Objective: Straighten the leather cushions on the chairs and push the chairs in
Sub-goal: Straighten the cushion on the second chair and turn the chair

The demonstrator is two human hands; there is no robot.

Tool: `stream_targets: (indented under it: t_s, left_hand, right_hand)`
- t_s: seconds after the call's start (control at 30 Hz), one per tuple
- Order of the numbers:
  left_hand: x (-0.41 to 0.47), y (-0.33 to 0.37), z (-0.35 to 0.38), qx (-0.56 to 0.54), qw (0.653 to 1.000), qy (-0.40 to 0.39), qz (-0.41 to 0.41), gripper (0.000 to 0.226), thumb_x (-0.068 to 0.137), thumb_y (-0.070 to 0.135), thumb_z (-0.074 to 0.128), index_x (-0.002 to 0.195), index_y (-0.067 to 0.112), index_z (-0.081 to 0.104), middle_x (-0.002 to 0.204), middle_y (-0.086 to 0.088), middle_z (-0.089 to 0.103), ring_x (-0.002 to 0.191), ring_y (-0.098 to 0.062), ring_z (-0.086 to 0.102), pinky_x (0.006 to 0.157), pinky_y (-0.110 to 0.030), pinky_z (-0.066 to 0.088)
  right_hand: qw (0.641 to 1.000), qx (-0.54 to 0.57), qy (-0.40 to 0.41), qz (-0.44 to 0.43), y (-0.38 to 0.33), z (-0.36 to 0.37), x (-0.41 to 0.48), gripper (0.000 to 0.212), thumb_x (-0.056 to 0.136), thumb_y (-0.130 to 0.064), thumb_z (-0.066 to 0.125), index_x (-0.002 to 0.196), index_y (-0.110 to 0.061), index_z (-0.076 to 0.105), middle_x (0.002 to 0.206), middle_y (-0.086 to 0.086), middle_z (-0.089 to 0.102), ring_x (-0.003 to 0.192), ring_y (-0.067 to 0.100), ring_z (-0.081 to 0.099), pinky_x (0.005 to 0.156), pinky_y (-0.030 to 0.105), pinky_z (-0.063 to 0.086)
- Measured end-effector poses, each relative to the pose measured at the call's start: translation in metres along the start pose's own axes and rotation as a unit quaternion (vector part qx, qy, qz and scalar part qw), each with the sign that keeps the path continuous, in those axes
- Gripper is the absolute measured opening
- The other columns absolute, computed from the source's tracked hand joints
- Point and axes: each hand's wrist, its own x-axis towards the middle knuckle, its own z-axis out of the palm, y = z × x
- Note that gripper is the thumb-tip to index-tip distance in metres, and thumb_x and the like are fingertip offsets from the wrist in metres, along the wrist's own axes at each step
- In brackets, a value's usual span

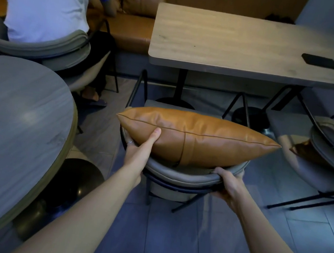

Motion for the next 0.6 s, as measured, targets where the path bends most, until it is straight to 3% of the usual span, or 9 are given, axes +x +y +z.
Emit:
stream_targets:
  t_s: [0.1, 0.17, 0.23, 0.4, 0.47, 0.53, 0.6]
  left_hand:
    - [0.010, 0.004, 0.008, 0.003, 1.000, -0.006, -0.005, 0.125, 0.054, 0.069, 0.087, 0.159, 0.030, 0.030, 0.151, -0.002, 0.054, 0.132, -0.030, 0.053, 0.112, -0.057, 0.043]
    - [0.016, 0.007, 0.012, 0.006, 1.000, -0.011, -0.010, 0.125, 0.057, 0.068, 0.087, 0.160, 0.031, 0.027, 0.152, -0.001, 0.052, 0.134, -0.030, 0.052, 0.112, -0.058, 0.043]
    - [0.020, 0.009, 0.017, 0.009, 1.000, -0.016, -0.008, 0.123, 0.061, 0.066, 0.087, 0.161, 0.034, 0.024, 0.154, 0.000, 0.050, 0.135, -0.030, 0.051, 0.112, -0.059, 0.042]
    - [0.023, 0.014, 0.025, 0.019, 0.999, -0.033, -0.009, 0.121, 0.062, 0.068, 0.085, 0.160, 0.039, 0.022, 0.156, -0.001, 0.048, 0.138, -0.032, 0.048, 0.112, -0.065, 0.040]
    - [0.023, 0.016, 0.025, 0.026, 0.999, -0.034, -0.013, 0.121, 0.061, 0.069, 0.085, 0.160, 0.039, 0.022, 0.156, -0.001, 0.047, 0.138, -0.033, 0.048, 0.111, -0.066, 0.039]
    - [0.023, 0.017, 0.024, 0.032, 0.999, -0.037, -0.018, 0.122, 0.061, 0.069, 0.085, 0.160, 0.040, 0.021, 0.157, -0.002, 0.046, 0.138, -0.035, 0.047, 0.110, -0.068, 0.039]
    - [0.021, 0.019, 0.021, 0.034, 0.998, -0.043, -0.024, 0.123, 0.061, 0.067, 0.086, 0.160, 0.044, 0.018, 0.159, -0.001, 0.044, 0.139, -0.037, 0.046, 0.106, -0.070, 0.041]
  right_hand:
    - [1.000, -0.001, -0.009, 0.004, -0.016, 0.001, 0.010, 0.039, 0.080, -0.016, 0.075, 0.109, -0.021, 0.049, 0.104, 0.015, 0.070, 0.087, 0.029, 0.072, 0.059, 0.043, 0.063]
    - [1.000, -0.012, -0.015, 0.004, -0.027, 0.002, 0.014, 0.067, 0.075, -0.018, 0.075, 0.134, -0.018, 0.042, 0.115, 0.018, 0.067, 0.095, 0.034, 0.071, 0.073, 0.054, 0.063]
    - [1.000, -0.017, -0.012, 0.003, -0.037, 0.002, 0.018, 0.091, 0.072, -0.020, 0.074, 0.149, -0.022, 0.025, 0.121, 0.018, 0.064, 0.098, 0.036, 0.070, 0.079, 0.061, 0.061]
    - [0.999, -0.034, 0.025, -0.019, -0.045, 0.003, 0.021, 0.092, 0.078, -0.021, 0.073, 0.151, -0.026, 0.017, 0.116, 0.015, 0.059, 0.097, 0.038, 0.066, 0.081, 0.062, 0.059]
    - [0.992, -0.086, 0.070, -0.058, -0.043, 0.005, 0.020, 0.098, 0.084, -0.027, 0.073, 0.158, -0.021, 0.009, 0.137, 0.020, 0.054, 0.113, 0.043, 0.060, 0.095, 0.060, 0.053]
    - [0.959, -0.217, 0.135, -0.125, -0.037, 0.012, 0.007, 0.096, 0.090, -0.037, 0.067, 0.160, -0.013, 0.005, 0.158, 0.026, 0.030, 0.135, 0.048, 0.042, 0.109, 0.057, 0.039]
    - [0.865, -0.390, 0.213, -0.232, -0.026, 0.020, -0.014, 0.075, 0.094, -0.041, 0.059, 0.151, 0.000, 0.031, 0.156, 0.031, 0.032, 0.140, 0.049, 0.034, 0.113, 0.056, 0.029]
